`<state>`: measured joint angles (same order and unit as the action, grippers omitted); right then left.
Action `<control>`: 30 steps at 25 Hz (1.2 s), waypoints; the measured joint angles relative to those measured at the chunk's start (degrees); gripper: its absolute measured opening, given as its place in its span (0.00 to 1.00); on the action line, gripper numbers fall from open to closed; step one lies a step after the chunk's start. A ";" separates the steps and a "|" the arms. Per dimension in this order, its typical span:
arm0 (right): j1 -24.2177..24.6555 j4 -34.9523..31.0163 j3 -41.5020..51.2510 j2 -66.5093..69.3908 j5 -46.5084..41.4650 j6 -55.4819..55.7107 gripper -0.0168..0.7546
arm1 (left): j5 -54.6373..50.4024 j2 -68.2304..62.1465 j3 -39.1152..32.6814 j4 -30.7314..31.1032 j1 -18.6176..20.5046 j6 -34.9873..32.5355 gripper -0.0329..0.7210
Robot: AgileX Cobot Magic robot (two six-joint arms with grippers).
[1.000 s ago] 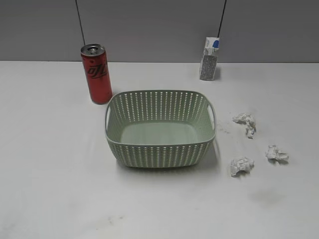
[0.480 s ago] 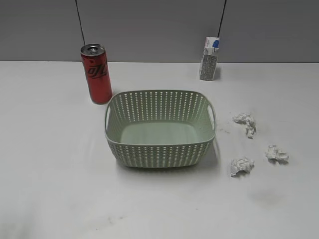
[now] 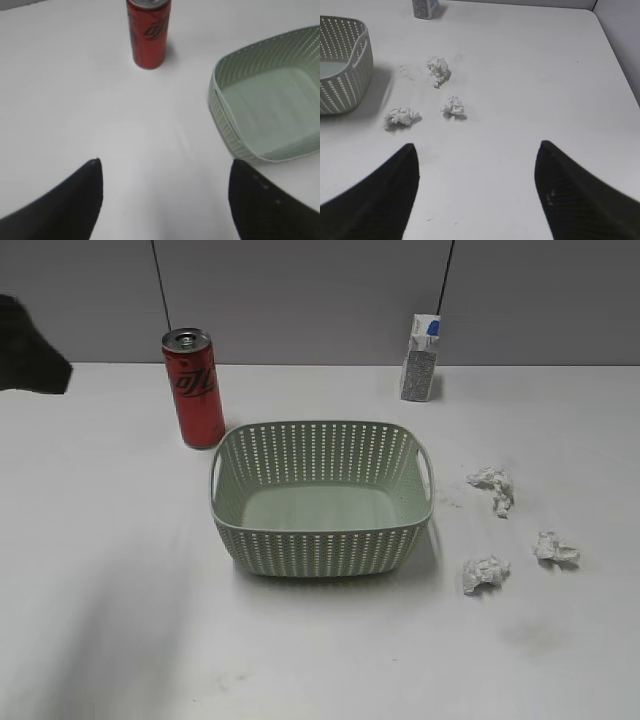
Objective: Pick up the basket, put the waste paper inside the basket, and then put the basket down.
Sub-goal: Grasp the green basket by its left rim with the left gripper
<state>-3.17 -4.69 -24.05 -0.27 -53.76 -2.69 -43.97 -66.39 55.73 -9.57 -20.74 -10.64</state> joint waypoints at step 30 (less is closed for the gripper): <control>0.00 0.40 0.00 0.00 0.00 0.06 0.73 | -16.50 -56.55 35.81 5.48 -11.91 30.15 0.69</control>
<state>-3.17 -4.29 -24.05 -0.27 -53.76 -2.64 -60.47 -122.94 91.55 -4.09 -32.66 19.51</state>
